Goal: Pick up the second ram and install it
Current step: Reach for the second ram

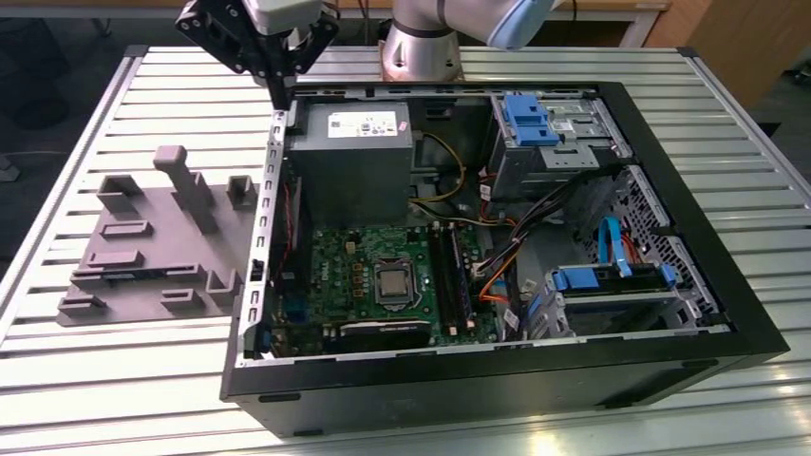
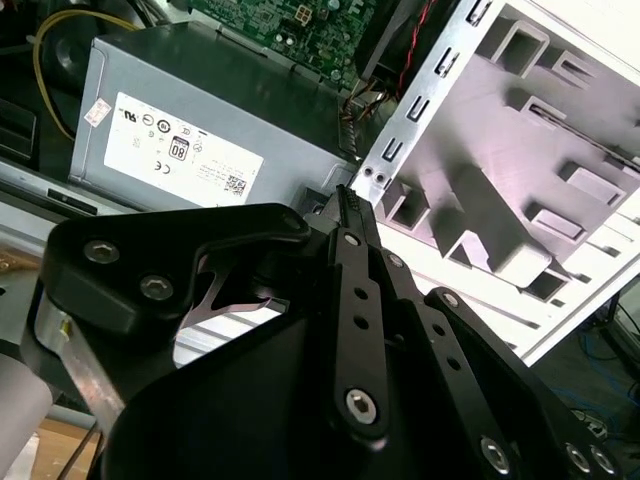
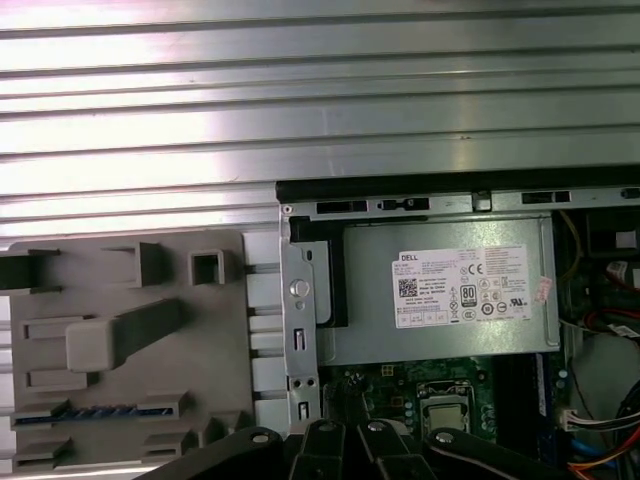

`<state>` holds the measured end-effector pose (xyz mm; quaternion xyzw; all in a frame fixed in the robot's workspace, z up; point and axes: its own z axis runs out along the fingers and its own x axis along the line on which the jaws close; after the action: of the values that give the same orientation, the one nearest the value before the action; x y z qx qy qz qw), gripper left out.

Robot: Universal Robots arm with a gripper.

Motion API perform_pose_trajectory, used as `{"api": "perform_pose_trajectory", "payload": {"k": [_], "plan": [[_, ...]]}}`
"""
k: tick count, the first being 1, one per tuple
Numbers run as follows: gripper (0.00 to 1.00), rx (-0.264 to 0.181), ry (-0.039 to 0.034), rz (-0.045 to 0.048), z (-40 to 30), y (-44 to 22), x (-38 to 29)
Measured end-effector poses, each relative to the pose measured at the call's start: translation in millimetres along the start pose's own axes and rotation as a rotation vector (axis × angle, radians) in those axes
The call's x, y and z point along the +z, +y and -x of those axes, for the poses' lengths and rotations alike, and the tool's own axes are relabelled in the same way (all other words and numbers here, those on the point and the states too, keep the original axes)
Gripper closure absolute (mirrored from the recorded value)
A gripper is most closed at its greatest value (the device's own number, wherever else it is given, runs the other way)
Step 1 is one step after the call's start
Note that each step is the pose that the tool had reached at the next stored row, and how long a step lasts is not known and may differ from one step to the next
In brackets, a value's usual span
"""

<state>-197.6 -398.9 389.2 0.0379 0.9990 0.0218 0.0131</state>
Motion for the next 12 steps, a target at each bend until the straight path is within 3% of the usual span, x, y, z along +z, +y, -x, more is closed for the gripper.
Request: {"api": "perform_pose_trajectory", "payload": {"k": [12], "plan": [[0.89,0.000,0.0000,0.0000,-4.8,-0.4,0.1]]}}
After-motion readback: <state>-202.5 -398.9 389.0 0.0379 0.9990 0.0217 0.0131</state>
